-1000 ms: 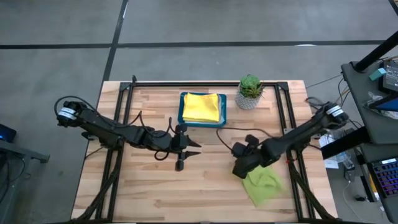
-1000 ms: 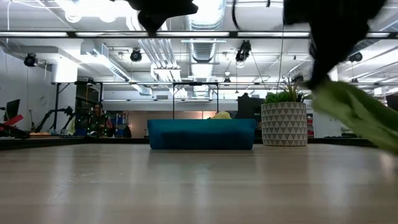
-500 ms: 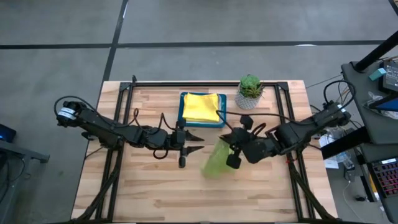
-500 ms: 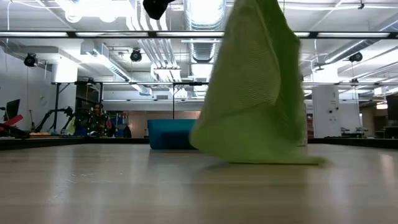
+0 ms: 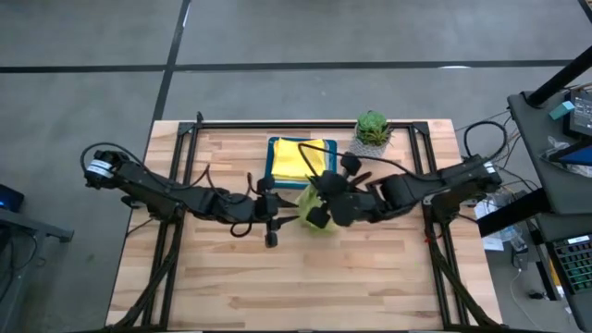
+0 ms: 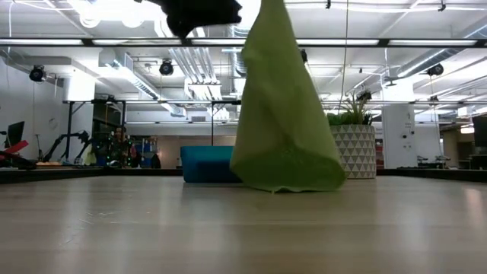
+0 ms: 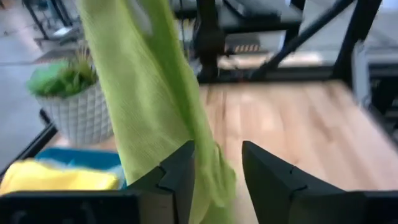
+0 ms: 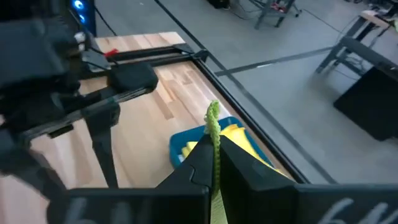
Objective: Fold microfiber towels
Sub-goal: Fold the green microfiber cloth
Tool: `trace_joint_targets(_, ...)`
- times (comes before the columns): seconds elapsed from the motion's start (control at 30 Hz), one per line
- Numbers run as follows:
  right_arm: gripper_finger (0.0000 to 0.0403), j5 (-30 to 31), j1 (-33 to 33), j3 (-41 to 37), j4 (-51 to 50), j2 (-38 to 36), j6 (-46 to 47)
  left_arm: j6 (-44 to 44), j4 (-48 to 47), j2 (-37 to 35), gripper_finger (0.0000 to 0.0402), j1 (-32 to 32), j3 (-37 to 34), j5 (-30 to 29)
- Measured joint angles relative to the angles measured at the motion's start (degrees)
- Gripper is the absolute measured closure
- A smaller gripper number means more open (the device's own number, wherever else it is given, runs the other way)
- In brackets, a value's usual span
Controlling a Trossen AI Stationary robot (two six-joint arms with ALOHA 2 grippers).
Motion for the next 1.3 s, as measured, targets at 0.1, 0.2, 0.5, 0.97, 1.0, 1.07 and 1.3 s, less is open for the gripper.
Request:
trace_joint_targets(0.1, 0.0394, -0.03, -1.28, 1.15, -0.04, 1.86, -1.86, -0.02, -2.71, 0.34, 0.0263, 0.02, -0.99, -2.66)
trace_joint_targets(0.2, 0.0394, -0.15, -1.98, 2.01, -0.03, 3.21, -3.09, -0.07, -4.65, 0.34, 0.0231, 0.0, -2.54, -8.78)
trace_joint_targets(0.5, 0.0394, -0.17, -2.22, 3.29, 0.48, 4.17, -3.13, -3.21, -3.04, 0.34, 0.0153, -0.59, -11.5, -16.1)
trace_joint_targets(0.97, 0.0394, -0.22, -2.33, 3.26, 3.34, 4.15, -2.49, -6.16, 28.95, 17.89, 0.0151, -1.07, -16.34, -18.64)
trace_joint_targets(1.0, 0.0394, -0.23, -2.33, 3.26, 3.31, 4.15, -2.49, -6.15, 29.03, 19.08, 0.0151, -1.05, -15.59, -21.17)
trace_joint_targets(1.07, 0.0394, -0.24, -2.33, 3.26, 3.35, 4.15, -2.51, -6.13, 28.78, 21.21, 0.0151, -0.92, -14.42, -25.79)
trace_joint_targets(1.3, 0.0394, -0.69, -2.32, 3.24, 3.48, 3.99, -2.5, -6.05, 28.66, 25.03, 0.0169, 1.58, -11.36, -25.13)
